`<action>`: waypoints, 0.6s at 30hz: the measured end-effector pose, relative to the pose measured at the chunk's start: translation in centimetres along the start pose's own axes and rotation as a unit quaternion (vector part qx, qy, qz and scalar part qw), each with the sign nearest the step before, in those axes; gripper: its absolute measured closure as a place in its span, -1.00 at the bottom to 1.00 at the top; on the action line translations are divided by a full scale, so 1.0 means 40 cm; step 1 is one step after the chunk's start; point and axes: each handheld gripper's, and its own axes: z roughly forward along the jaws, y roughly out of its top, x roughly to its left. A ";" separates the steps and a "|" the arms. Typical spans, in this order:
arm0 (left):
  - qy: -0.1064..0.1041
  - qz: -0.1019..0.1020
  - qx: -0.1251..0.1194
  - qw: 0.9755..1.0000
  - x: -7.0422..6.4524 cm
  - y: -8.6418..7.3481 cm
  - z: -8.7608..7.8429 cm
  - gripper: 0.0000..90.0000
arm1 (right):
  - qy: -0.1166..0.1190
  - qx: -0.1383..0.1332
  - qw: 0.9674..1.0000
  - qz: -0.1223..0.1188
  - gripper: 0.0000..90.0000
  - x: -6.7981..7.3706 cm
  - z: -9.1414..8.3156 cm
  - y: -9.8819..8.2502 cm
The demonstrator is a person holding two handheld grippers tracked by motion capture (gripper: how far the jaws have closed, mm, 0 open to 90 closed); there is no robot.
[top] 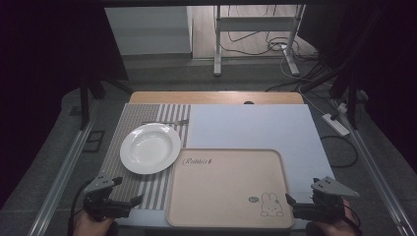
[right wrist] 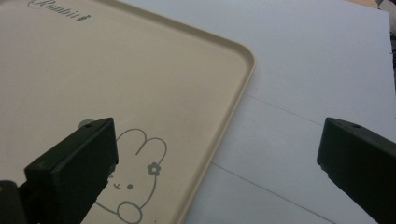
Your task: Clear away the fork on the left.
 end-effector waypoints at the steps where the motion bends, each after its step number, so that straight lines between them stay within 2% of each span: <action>1: 0.000 0.000 0.000 1.000 0.000 0.000 0.000 -0.99 | 0.000 0.000 1.000 0.000 -1.00 -0.001 0.000 0.000; 18: -0.008 -0.007 0.002 1.000 0.006 0.000 0.001 -0.97 | 0.001 0.004 1.000 0.000 -1.00 0.000 0.003 0.001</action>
